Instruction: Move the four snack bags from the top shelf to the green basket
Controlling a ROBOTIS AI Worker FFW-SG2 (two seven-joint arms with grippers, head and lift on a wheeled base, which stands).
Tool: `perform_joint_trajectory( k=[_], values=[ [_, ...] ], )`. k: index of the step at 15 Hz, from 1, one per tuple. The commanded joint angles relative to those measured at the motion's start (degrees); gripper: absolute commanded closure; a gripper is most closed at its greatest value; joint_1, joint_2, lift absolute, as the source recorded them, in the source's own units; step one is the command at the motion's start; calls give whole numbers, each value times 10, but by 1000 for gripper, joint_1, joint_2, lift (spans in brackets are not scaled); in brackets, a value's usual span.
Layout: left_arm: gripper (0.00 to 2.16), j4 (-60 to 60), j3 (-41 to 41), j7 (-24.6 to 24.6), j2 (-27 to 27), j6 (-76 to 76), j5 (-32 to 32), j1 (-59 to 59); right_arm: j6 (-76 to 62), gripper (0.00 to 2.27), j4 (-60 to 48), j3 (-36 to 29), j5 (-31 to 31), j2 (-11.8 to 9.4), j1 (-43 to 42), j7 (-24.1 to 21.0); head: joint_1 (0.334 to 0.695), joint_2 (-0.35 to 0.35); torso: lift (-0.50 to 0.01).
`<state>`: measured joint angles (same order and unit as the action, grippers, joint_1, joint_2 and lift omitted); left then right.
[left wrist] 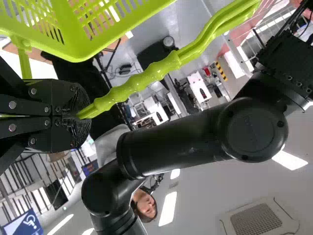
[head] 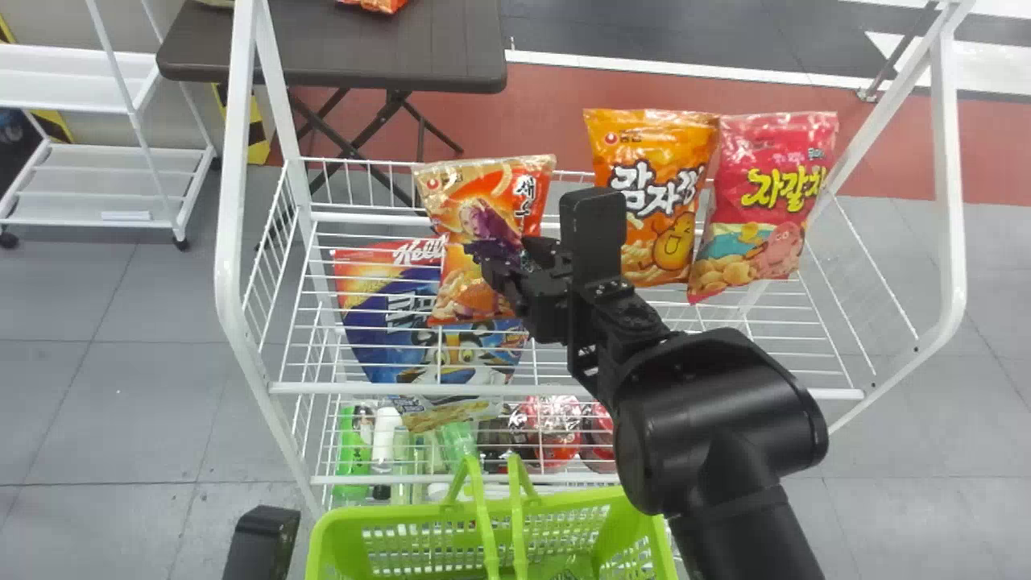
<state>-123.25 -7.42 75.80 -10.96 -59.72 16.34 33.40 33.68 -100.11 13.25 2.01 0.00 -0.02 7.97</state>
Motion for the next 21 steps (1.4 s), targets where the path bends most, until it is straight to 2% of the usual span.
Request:
perform_joint_trajectory(
  k=[1,5,7,10,11,13,14,15,18,19,21],
  values=[
    [2081,-1,0,0,-5,-2,-2,-1,0,2162,-32,-3,0,1,18,3,695,-137,0],
    [2081,-1,6,0,-7,-2,-1,0,43,2159,-142,-3,-15,1,76,12,695,-127,0],
    [2081,-1,7,0,-7,0,-3,0,74,2162,-218,-6,-24,-19,119,12,695,-123,0],
    [2081,-1,8,-1,-7,0,-3,0,159,2162,-363,-68,-61,-36,197,19,695,-141,0],
    [2081,-1,8,-2,-7,0,-3,0,197,2159,-413,-92,-70,-40,236,35,695,-182,0],
    [2081,-1,6,-6,-6,0,-4,-1,231,2162,-497,-147,-89,-39,321,64,695,-240,0],
    [2081,-1,2,-8,-6,0,-6,-1,255,2159,-532,-185,-112,-39,361,77,695,-304,0],
    [2081,-1,1,-9,-4,2,-10,-1,264,2159,-553,-217,-127,-35,396,93,695,-337,0],
    [2081,-3,0,-19,0,9,-10,4,310,2159,-568,-273,-150,-23,451,122,695,-350,0],
    [2081,-3,-3,-22,1,12,-11,5,354,2159,-569,-290,-160,-11,462,137,695,-350,0],
    [2081,-3,-2,-22,5,14,-13,6,459,2162,-568,-319,-198,-9,466,158,695,-350,0]
  ],
)
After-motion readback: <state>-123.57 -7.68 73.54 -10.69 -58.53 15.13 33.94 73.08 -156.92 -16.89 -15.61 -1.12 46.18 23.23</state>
